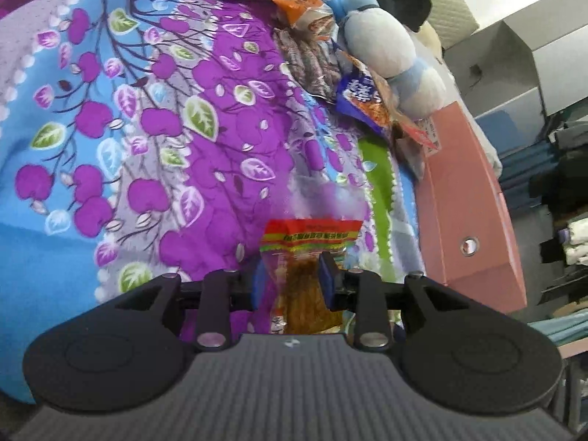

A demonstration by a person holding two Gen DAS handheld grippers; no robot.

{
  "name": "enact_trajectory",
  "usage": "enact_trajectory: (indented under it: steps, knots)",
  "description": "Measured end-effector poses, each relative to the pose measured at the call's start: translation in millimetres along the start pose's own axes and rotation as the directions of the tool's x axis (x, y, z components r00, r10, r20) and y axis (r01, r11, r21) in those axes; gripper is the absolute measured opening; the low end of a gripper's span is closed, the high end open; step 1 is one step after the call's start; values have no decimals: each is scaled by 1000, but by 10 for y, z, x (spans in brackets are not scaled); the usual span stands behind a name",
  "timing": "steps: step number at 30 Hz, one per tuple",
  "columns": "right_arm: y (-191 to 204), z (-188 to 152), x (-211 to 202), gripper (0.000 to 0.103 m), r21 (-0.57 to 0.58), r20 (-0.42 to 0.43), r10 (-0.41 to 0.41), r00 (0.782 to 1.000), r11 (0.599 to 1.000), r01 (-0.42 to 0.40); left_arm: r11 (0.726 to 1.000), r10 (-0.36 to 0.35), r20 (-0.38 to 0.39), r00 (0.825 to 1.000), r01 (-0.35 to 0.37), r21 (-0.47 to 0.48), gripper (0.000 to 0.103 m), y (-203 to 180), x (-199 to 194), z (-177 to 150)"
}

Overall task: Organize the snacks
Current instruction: 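Lift both held packets and carry them over the pink box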

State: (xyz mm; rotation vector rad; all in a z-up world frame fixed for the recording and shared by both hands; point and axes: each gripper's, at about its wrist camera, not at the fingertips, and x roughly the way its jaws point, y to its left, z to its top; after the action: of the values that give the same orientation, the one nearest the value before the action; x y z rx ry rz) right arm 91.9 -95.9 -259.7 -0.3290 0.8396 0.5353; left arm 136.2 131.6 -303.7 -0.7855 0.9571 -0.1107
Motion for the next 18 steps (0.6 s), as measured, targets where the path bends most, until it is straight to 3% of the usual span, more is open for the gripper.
enact_trajectory:
  steps: [6,10,16,18]
  knots:
    - [-26,-3,1,61,16,1,10,1000,1000,-10,993,-120,-13,993,120,-2,35,-33,-30,-4]
    - [-64,-7,2,61,38,7,21,1000,999,-21,977,-208,-24,978,207,-40,35,-26,-44,-18]
    - [-108,-4,1,61,74,14,34,999,997,-35,987,-162,-58,985,162,-10,33,-102,24,-122]
    - [-119,-4,-3,61,78,15,39,999,996,-40,992,-125,-51,991,126,19,24,-155,21,-156]
